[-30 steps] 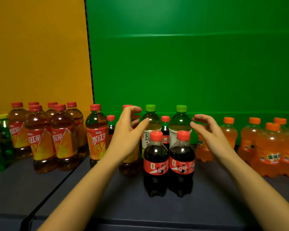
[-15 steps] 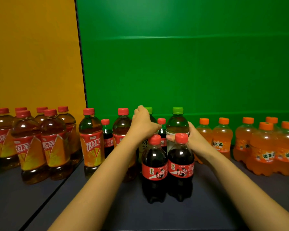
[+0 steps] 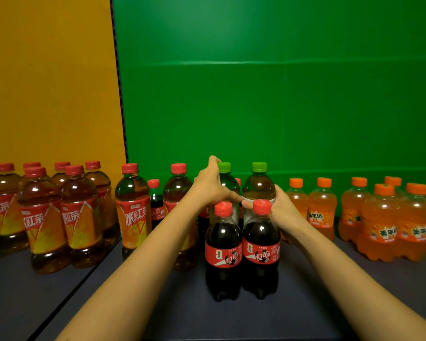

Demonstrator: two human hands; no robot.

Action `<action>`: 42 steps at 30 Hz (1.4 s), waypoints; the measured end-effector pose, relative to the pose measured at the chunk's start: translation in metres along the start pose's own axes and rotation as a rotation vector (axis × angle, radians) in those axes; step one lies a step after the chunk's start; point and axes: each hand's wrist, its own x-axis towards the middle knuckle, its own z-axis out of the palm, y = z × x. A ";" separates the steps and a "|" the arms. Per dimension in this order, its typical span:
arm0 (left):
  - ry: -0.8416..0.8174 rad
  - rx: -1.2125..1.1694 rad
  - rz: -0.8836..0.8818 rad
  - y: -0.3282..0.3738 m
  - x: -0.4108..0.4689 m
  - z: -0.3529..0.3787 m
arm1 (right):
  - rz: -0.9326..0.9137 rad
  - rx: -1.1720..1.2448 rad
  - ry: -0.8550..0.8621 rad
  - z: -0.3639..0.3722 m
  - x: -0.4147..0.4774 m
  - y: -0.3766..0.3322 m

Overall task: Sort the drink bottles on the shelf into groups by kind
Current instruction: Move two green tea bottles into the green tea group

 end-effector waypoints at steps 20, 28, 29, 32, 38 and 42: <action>0.772 -0.365 0.582 0.074 -0.029 -0.113 | -0.610 0.154 0.134 0.006 -0.017 -0.172; 0.912 -0.244 0.528 0.039 -0.096 -0.175 | -0.597 0.405 -0.059 0.071 -0.039 -0.193; 0.923 -0.236 0.504 0.033 -0.107 -0.184 | -0.577 0.426 -0.090 0.082 -0.042 -0.192; 0.954 -0.225 0.432 0.012 -0.141 -0.209 | -0.511 0.472 -0.181 0.121 -0.051 -0.185; 1.000 -0.117 0.281 -0.044 -0.211 -0.260 | -0.386 0.486 -0.323 0.203 -0.074 -0.167; 1.028 -0.094 0.186 -0.085 -0.258 -0.291 | -0.310 0.516 -0.365 0.260 -0.093 -0.157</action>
